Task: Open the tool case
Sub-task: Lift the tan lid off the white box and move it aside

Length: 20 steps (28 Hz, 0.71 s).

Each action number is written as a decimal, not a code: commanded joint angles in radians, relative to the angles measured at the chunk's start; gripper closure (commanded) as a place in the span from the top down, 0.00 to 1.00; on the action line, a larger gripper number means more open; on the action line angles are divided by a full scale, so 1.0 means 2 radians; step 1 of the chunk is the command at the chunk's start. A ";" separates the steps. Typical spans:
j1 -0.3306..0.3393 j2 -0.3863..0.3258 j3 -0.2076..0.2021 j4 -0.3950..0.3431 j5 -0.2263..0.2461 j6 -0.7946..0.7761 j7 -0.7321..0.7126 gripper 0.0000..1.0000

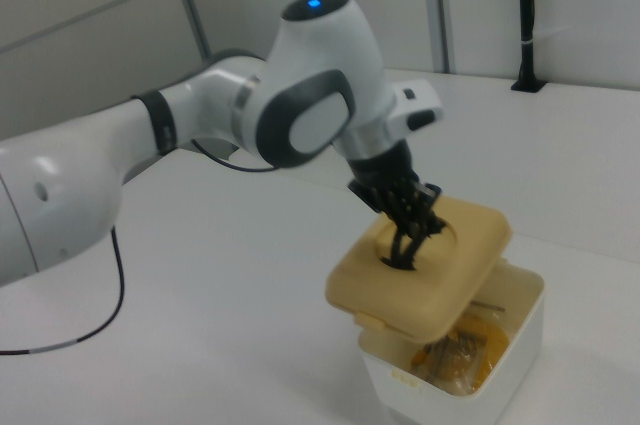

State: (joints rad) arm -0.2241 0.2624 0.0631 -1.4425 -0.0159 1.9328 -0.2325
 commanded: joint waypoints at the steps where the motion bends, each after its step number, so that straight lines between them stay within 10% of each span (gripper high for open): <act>1: 0.034 -0.018 0.008 0.007 0.004 -0.040 0.010 0.00; 20: 0.189 -0.015 0.009 -0.042 -0.032 -0.019 0.175 0.00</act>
State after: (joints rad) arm 0.1027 0.2424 0.0912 -1.4588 -0.0500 1.8322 0.0226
